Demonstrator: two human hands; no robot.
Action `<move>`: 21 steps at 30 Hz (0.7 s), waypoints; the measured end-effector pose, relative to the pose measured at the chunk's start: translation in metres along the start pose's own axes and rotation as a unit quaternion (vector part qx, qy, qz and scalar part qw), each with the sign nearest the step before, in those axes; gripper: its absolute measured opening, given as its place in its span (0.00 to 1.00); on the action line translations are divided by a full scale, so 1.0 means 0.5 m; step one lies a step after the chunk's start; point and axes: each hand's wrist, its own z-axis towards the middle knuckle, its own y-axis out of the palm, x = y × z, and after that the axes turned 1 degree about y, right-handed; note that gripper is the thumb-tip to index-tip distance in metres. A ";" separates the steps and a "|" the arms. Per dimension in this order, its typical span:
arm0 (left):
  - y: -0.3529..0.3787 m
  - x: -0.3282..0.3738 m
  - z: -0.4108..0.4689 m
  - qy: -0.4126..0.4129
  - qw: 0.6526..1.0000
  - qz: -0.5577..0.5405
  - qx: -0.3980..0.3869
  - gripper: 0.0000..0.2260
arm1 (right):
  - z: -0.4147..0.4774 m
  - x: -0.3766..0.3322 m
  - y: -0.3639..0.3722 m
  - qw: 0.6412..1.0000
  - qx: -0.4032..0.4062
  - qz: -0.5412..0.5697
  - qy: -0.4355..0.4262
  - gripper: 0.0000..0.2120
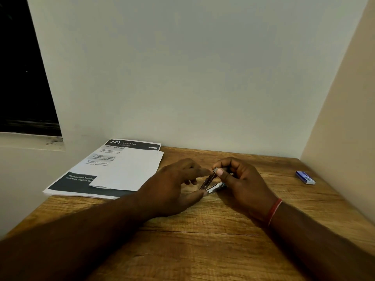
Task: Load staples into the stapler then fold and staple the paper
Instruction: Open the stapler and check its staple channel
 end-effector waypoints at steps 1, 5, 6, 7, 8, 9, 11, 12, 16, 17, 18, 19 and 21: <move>0.001 0.000 0.000 0.004 1.000 0.005 0.002 0.24 | 0.000 0.000 0.000 1.000 -0.001 -0.004 -0.004 0.10; 0.002 0.001 0.000 0.013 1.000 0.016 -0.009 0.26 | -0.001 0.000 -0.002 1.000 -0.005 -0.007 -0.012 0.09; 0.002 0.001 0.000 0.013 1.000 0.018 -0.016 0.26 | -0.002 0.000 -0.002 1.000 -0.005 -0.007 -0.012 0.09; 0.002 0.001 0.000 0.013 0.999 0.023 -0.024 0.26 | -0.002 -0.001 -0.003 1.000 -0.005 -0.007 -0.013 0.09; 0.002 0.002 0.001 0.014 0.999 0.030 -0.030 0.25 | -0.002 -0.001 -0.003 1.000 -0.005 -0.007 -0.013 0.09; 0.001 0.003 0.001 0.014 0.999 0.036 -0.035 0.25 | -0.002 -0.002 -0.004 1.000 -0.005 -0.006 -0.012 0.09; 0.000 0.004 0.002 0.009 0.998 0.037 -0.041 0.25 | -0.002 -0.002 -0.004 1.000 -0.003 -0.003 -0.010 0.09; 0.000 0.005 0.002 0.005 0.999 0.035 -0.041 0.25 | -0.001 -0.001 -0.004 1.000 -0.002 -0.002 -0.010 0.09; 0.001 0.008 0.001 -0.001 0.999 0.011 -0.043 0.21 | 0.000 0.002 -0.003 1.000 0.004 0.007 -0.012 0.08; 0.001 0.007 0.002 -0.002 0.999 0.003 -0.040 0.19 | 0.001 0.003 -0.002 1.000 0.005 0.006 -0.013 0.08; 0.002 0.006 0.002 -0.002 0.999 -0.002 -0.036 0.17 | 0.001 0.004 -0.001 1.000 0.005 0.005 -0.013 0.08; 0.002 0.006 0.002 -0.002 0.999 -0.008 -0.031 0.16 | 0.001 0.004 0.000 1.000 0.004 0.004 -0.012 0.08; 0.002 0.006 0.003 -0.005 1.000 -0.023 -0.020 0.13 | 0.001 0.005 0.001 1.000 0.001 0.005 -0.010 0.09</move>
